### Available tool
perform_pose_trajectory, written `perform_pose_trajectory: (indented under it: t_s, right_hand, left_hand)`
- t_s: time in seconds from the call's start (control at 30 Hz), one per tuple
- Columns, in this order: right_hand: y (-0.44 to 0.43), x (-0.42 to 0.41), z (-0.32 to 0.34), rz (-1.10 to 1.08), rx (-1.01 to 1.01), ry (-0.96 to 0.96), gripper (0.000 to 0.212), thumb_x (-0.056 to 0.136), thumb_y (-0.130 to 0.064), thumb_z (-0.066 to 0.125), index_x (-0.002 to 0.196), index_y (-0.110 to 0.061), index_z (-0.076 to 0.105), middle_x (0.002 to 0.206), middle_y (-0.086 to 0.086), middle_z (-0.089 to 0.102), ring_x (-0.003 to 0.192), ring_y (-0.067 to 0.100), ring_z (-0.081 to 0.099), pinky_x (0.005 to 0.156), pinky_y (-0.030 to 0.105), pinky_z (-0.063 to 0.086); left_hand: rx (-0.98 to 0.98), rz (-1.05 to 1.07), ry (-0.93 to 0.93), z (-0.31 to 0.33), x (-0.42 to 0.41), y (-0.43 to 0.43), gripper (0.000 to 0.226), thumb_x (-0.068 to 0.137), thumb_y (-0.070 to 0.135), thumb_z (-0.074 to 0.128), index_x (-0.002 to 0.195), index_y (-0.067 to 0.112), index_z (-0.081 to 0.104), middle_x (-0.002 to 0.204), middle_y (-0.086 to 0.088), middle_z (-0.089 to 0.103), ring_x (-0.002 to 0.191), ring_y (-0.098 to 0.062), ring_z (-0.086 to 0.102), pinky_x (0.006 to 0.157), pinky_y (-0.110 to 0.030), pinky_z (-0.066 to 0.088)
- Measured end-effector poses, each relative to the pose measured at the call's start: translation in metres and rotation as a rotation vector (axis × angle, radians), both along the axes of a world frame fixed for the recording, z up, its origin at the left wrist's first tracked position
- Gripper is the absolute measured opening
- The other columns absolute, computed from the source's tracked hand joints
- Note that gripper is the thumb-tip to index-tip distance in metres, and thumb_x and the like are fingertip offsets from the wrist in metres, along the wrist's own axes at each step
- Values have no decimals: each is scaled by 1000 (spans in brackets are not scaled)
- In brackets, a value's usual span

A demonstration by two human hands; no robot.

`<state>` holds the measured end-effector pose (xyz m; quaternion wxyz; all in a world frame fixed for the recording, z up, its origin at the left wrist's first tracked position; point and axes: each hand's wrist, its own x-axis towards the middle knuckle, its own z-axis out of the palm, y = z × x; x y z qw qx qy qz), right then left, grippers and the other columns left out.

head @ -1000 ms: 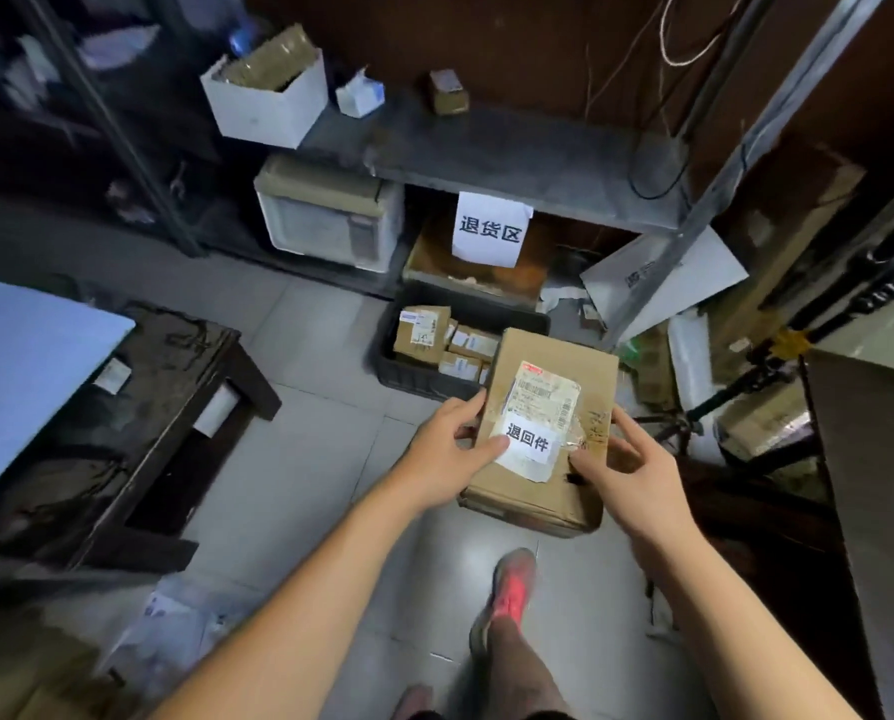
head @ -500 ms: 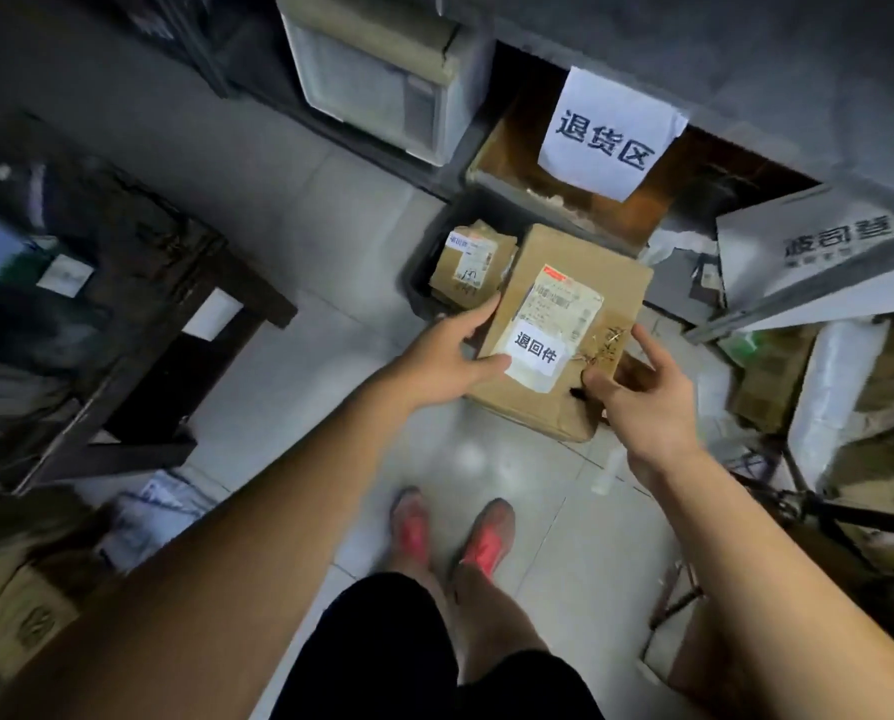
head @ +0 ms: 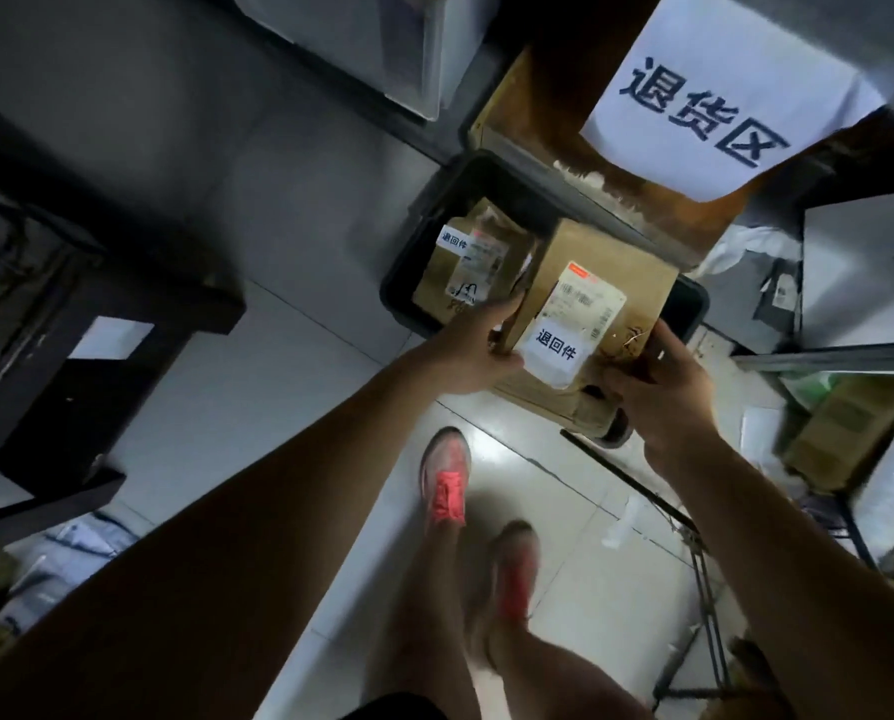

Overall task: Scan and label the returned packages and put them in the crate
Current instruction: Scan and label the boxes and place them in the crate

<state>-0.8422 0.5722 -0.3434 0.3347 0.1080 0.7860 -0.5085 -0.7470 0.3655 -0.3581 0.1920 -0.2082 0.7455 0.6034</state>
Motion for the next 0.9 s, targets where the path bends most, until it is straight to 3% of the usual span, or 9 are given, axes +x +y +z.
perform_pose_trajectory:
  t_s: [0.17, 0.33, 0.4, 0.47, 0.57, 0.63, 0.7, 0.8, 0.9]
  right_hand:
    - [-5, -39, -96, -5, 37, -45, 82, 77, 15, 72, 144, -29, 51, 115, -6, 74, 102, 8, 72, 76, 35, 63]
    - [8, -61, -182, -27, 91, -87, 82, 78, 13, 71, 145, -28, 48, 106, -9, 73, 100, 9, 72, 83, 41, 62]
    - [13, -66, -210, -32, 100, -82, 78, 79, 13, 67, 144, -25, 48, 101, -11, 71, 94, 5, 72, 80, 35, 62]
    - [15, -75, -234, -22, 103, -33, 68, 83, 7, 69, 141, -23, 51, 103, -7, 70, 87, 1, 71, 72, 28, 61]
    - [15, -83, -267, 2, 104, 25, 61, 81, 0, 75, 135, -21, 55, 101, -6, 70, 81, -1, 71, 66, 26, 61]
    - [16, -93, -281, 25, 110, 54, 60, 80, -1, 76, 134, -20, 56, 108, 0, 72, 92, 8, 72, 77, 36, 63]
    - [14, -105, -290, 69, 86, 96, 55, 82, -6, 75, 132, -19, 58, 113, 8, 71, 99, 15, 72, 82, 42, 62]
    - [16, -112, -305, 174, 99, 109, 51, 85, -8, 73, 133, -18, 60, 107, 1, 71, 93, 11, 72, 74, 30, 60]
    - [24, -104, -318, 277, 179, 114, 49, 86, -13, 72, 133, -19, 61, 108, -2, 68, 102, 16, 69, 83, 34, 61]
  left_hand:
    - [-105, -10, 42, -97, -37, 0, 71, 88, 1, 70, 150, 16, 39, 135, 2, 40, 121, -9, 39, 73, 9, 36]
    - [-175, -58, -30, -188, -62, 16, 73, 83, 5, 77, 148, 15, 44, 147, -13, 39, 130, -27, 49, 108, -34, 46]
    - [-208, -64, -42, -217, -68, 22, 74, 84, 10, 77, 149, 15, 43, 153, -14, 35, 139, -27, 40, 115, -31, 37]
    - [-269, -61, -28, -243, -81, 29, 68, 88, 17, 74, 148, 18, 44, 151, -11, 37, 137, -23, 39, 108, -21, 32]
    - [-386, -90, -22, -274, -96, 42, 42, 89, 9, 64, 129, 20, 55, 129, -6, 54, 118, -22, 55, 87, -25, 50]
    - [-338, -40, -68, -288, -96, 52, 48, 83, -2, 65, 125, 18, 54, 125, -3, 54, 119, -20, 55, 89, -25, 54]
    - [-323, 42, -34, -294, -90, 61, 64, 78, -10, 68, 135, 15, 52, 126, -5, 49, 120, -17, 51, 92, -13, 48]
    - [-398, 251, 13, -301, -85, 72, 66, 77, -8, 71, 138, 12, 54, 130, -11, 51, 117, -16, 53, 81, 4, 38]
    - [-476, 261, -22, -305, -86, 74, 58, 80, 0, 71, 135, 13, 57, 132, -9, 54, 120, -18, 55, 90, -8, 41]
